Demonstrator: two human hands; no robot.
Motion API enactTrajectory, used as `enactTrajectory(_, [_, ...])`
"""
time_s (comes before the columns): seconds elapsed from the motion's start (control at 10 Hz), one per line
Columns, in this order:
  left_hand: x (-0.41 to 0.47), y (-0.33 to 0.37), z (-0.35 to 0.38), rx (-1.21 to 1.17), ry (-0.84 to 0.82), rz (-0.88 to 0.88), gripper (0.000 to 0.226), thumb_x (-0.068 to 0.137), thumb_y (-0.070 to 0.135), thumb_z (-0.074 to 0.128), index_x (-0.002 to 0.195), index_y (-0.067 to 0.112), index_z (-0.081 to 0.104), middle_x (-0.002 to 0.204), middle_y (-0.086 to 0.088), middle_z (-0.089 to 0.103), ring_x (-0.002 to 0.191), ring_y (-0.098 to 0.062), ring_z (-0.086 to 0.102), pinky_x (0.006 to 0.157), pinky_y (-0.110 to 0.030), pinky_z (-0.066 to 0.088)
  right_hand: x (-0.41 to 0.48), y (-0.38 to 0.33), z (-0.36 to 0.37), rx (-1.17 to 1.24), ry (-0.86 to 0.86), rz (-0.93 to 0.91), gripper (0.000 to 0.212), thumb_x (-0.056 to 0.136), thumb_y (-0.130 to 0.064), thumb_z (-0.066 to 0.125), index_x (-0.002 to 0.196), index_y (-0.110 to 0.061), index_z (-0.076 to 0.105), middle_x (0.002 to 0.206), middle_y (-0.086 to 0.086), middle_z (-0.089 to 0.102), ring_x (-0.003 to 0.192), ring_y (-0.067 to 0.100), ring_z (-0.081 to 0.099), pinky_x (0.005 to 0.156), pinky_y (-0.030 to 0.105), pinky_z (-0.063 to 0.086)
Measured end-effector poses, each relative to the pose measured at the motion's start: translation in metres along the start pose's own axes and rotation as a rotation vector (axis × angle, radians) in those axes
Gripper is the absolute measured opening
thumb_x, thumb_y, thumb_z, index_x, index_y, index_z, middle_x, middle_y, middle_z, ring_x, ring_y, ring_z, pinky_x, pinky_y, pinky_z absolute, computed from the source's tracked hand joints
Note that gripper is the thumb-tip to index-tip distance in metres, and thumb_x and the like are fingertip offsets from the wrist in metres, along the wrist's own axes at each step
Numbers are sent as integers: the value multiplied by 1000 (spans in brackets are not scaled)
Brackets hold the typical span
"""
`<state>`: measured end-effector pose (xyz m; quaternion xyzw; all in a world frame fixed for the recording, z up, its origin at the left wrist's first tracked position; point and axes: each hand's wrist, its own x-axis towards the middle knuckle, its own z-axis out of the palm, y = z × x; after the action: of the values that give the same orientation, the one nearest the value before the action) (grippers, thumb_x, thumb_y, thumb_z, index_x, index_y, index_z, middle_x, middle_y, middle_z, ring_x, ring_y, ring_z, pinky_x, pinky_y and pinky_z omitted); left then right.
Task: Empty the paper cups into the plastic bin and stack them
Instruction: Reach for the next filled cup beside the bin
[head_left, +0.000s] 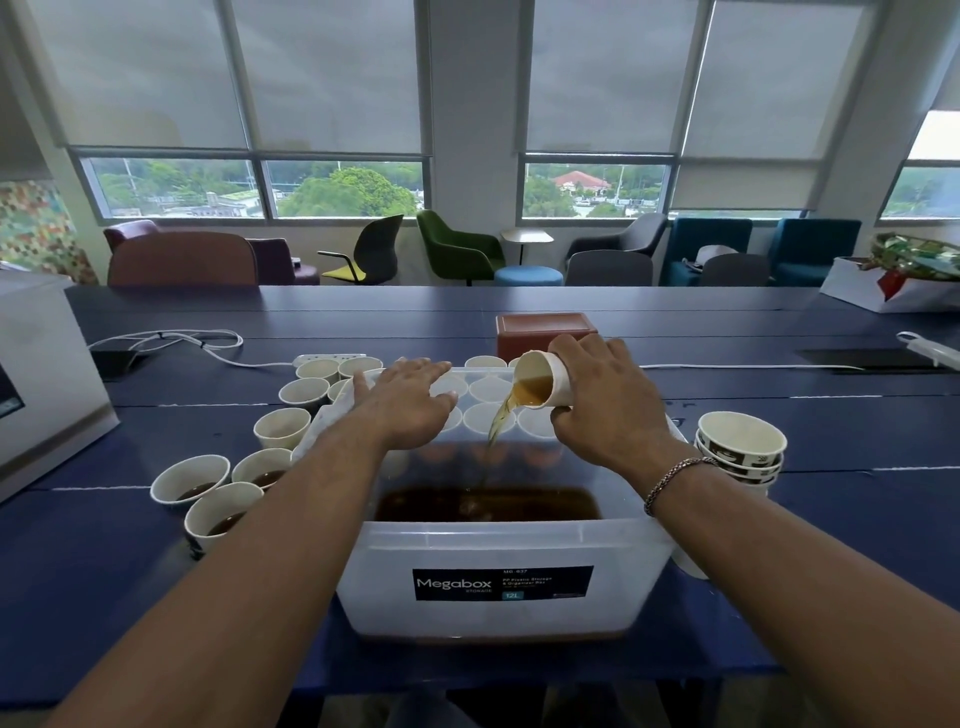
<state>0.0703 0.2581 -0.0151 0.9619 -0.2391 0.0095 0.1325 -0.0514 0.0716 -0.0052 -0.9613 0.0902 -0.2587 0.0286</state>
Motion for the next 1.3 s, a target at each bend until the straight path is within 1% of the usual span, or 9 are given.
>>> enactTrajectory(0.4, [-3, 1, -3, -3, -3, 4, 53, 103, 49, 32, 154, 38, 21, 165, 7, 11, 152, -19, 3, 116, -59, -7, 1, -2, -2, -71, 64, -14, 72, 80, -36, 74, 139, -28, 33, 140, 3, 41, 126, 24, 41, 97, 38, 44])
enactTrajectory(0.6, [-3, 2, -3, 6, -1, -4, 53, 103, 50, 33, 153, 39, 21, 165, 7, 11, 153, -20, 4, 116, -60, -7, 2, -3, -3, -115, 98, -48, 73, 78, -32, 75, 139, -28, 35, 143, 5, 39, 130, 26, 36, 100, 39, 41])
enactTrajectory(0.7, [-4, 2, -3, 12, -8, -3, 53, 103, 51, 32, 154, 39, 20, 165, 7, 10, 153, -20, 3, 116, -60, -7, 2, -4, -3, -148, 118, -60, 75, 74, -30, 78, 138, -27, 37, 142, 7, 40, 129, 27, 37, 99, 41, 41])
enactTrajectory(0.8, [-4, 2, -3, 12, -10, -6, 53, 103, 51, 33, 154, 39, 20, 165, 7, 10, 153, -20, 4, 116, -60, -7, 3, -5, -2, -163, 172, -70, 80, 62, -25, 86, 131, -24, 45, 136, 13, 47, 125, 33, 43, 95, 45, 45])
enactTrajectory(0.9, [-5, 3, -4, 11, -7, -6, 53, 103, 51, 33, 153, 39, 21, 165, 7, 11, 153, -21, 4, 116, -61, -8, 5, -6, -2, -178, 225, -92, 83, 58, -23, 87, 129, -23, 45, 138, 15, 45, 129, 36, 38, 99, 48, 42])
enactTrajectory(1.0, [-5, 3, -4, 6, -10, -3, 53, 103, 50, 33, 153, 39, 21, 165, 7, 11, 153, -21, 4, 116, -61, -8, 6, -7, -5, -171, 311, -118, 85, 58, -22, 88, 129, -22, 41, 140, 17, 43, 132, 36, 35, 100, 49, 41])
enactTrajectory(1.1, [-6, 2, -5, -12, -13, 1, 53, 103, 50, 33, 153, 39, 21, 165, 7, 11, 153, -20, 4, 116, -60, -9, 8, -10, -6, -173, 354, -134, 84, 60, -19, 86, 130, -22, 40, 143, 18, 42, 134, 36, 33, 101, 50, 39])
enactTrajectory(1.2, [-7, 2, -5, -29, -20, 2, 52, 103, 49, 32, 153, 39, 21, 165, 8, 11, 152, -19, 3, 116, -59, -10, 5, -9, -3, -189, 290, -131, 81, 58, -22, 86, 128, -21, 45, 138, 16, 45, 131, 36, 37, 102, 51, 37])
enactTrajectory(1.3, [-7, 4, -6, -36, -19, -21, 49, 104, 47, 33, 152, 39, 26, 164, 7, 15, 152, -20, 5, 116, -61, -8, 1, -5, -5, -143, 165, -54, 70, 66, -34, 78, 128, -23, 47, 136, 9, 44, 129, 30, 35, 99, 46, 37])
